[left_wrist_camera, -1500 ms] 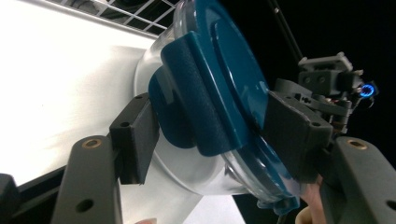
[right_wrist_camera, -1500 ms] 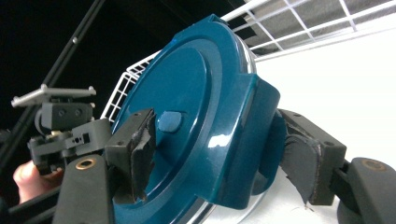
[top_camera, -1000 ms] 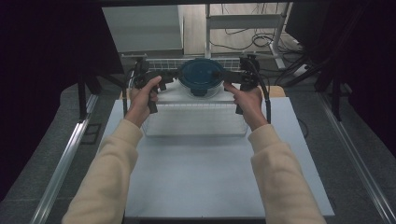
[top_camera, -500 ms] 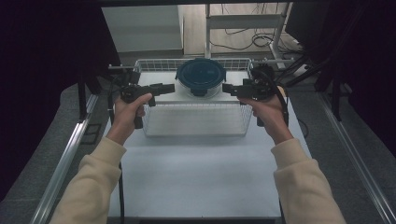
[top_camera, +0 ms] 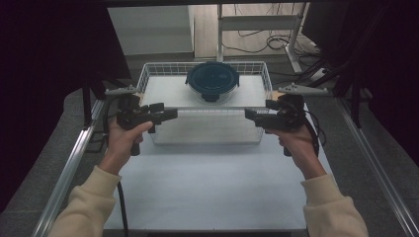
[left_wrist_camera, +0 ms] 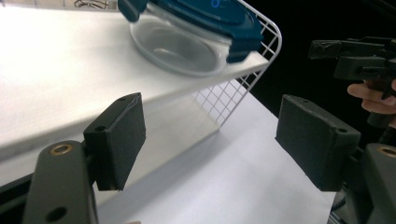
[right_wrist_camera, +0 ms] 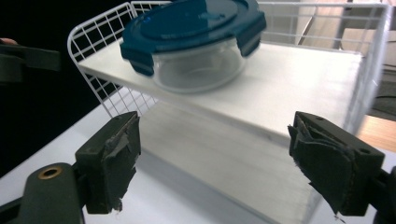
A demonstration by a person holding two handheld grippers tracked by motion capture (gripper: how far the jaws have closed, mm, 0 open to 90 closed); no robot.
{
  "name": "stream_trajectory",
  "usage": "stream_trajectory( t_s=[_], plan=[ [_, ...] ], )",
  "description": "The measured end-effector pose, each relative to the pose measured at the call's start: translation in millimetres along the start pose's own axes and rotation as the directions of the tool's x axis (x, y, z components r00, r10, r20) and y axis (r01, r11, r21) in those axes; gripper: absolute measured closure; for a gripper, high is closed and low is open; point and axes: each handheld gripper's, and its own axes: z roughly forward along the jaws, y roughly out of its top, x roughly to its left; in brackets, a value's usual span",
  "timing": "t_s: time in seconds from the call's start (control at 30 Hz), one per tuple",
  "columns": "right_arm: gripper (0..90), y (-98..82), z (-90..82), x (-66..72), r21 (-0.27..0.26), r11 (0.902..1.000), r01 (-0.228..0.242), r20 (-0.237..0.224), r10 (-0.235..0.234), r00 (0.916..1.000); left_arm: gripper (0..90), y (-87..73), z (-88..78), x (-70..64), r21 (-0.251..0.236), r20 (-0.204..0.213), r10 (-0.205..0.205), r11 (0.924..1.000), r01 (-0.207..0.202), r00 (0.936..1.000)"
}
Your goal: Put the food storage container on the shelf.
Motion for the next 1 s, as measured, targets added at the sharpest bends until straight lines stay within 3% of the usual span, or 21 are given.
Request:
stream_trajectory(
  t_s=[0.27,0.47,0.73,0.9,1.0],
  plan=[
    [17.4,-36.0,-17.4,-0.3,-0.008,0.9994,0.032,0.017,-0.032,0.9993,23.1,-31.2,-15.0,-8.8,0.021,-0.017,0.042,0.9989,-0.042,0.9990],
    [17.4,-70.9,-30.6,4.8,-0.026,0.9991,0.034,0.016,-0.034,0.9993,22.9,-68.7,-17.5,-15.2,0.049,-0.053,0.082,0.9957,-0.079,0.9953],
    [17.4,-122.4,-41.4,9.2,-0.003,0.9998,0.022,-0.007,-0.022,0.9997,22.8,-119.2,-16.6,-10.0,0.088,-0.061,0.055,0.9949,-0.050,0.9966],
    [17.4,-156.8,-38.9,10.8,0.051,0.9982,0.032,-0.012,-0.031,0.9994,22.8,-145.8,-12.6,-5.4,0.126,-0.073,0.041,0.9915,-0.032,0.9965],
    [17.4,-181.7,-29.4,8.4,0.110,0.9933,0.034,-0.020,-0.032,0.9993,22.8,-163.1,-8.8,-1.1,0.157,-0.090,0.033,0.9874,-0.018,0.9954]
  ],
)
